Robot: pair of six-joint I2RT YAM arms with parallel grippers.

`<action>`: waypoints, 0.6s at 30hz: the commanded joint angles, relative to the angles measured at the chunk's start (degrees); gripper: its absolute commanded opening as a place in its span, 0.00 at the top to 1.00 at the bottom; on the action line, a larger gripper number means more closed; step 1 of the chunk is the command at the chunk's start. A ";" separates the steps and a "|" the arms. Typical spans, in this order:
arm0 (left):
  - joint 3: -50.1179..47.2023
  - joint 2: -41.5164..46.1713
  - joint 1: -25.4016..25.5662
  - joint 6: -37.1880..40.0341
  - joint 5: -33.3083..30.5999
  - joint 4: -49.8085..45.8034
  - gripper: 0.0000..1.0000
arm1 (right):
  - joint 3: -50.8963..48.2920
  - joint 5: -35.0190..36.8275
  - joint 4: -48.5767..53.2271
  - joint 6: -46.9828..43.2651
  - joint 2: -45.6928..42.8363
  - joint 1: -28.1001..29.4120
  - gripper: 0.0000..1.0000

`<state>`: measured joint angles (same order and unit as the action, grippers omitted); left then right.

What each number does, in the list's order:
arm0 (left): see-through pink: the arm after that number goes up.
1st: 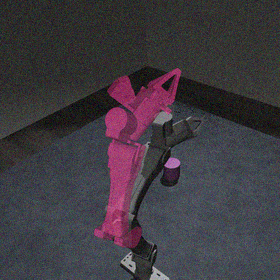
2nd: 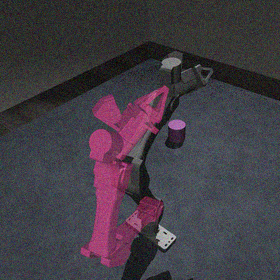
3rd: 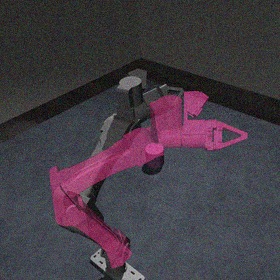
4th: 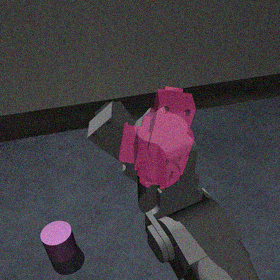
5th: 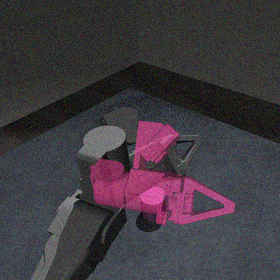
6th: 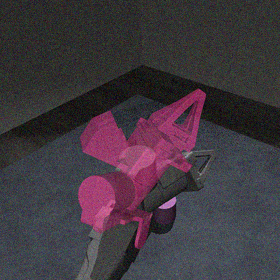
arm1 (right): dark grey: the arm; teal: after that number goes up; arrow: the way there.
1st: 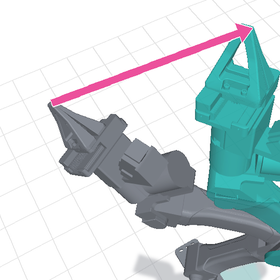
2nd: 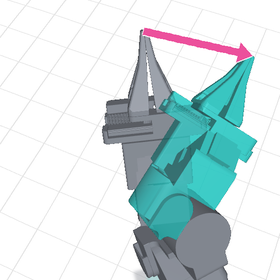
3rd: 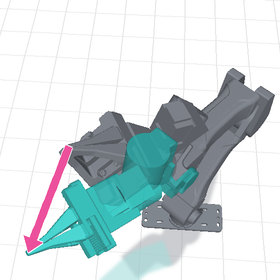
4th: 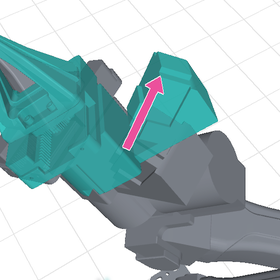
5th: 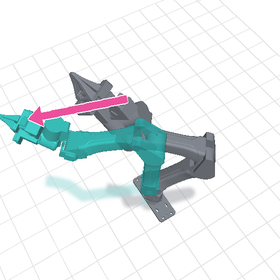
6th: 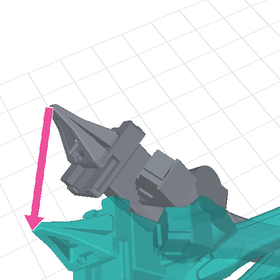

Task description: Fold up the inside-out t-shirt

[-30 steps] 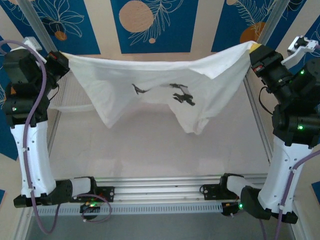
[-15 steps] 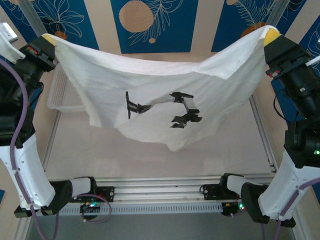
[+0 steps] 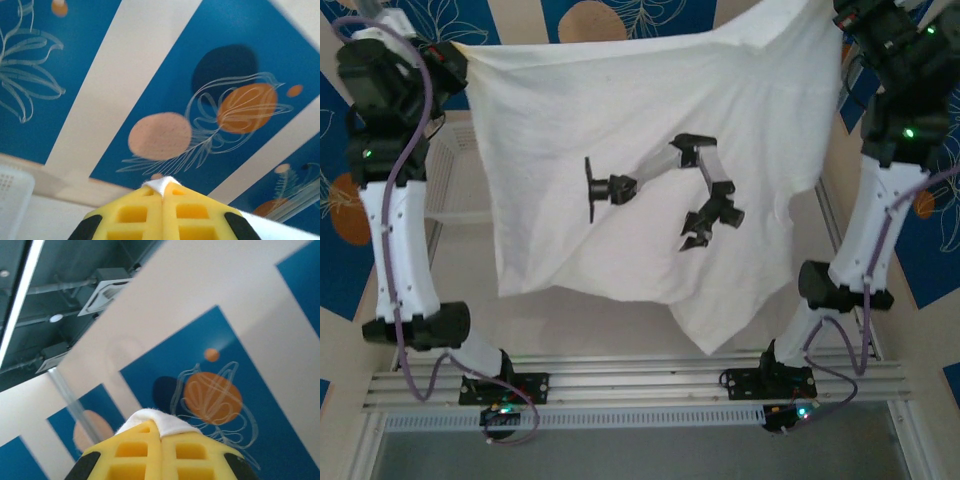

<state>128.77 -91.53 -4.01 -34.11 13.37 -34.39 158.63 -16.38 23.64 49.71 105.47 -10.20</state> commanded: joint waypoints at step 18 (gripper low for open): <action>-34.36 12.20 1.32 -1.58 7.68 12.42 1.00 | -39.55 -10.46 -2.61 4.16 -18.11 -2.11 1.00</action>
<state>110.69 -81.21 -3.51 -34.35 18.68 -25.85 136.64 -20.51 17.78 56.38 92.16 -12.75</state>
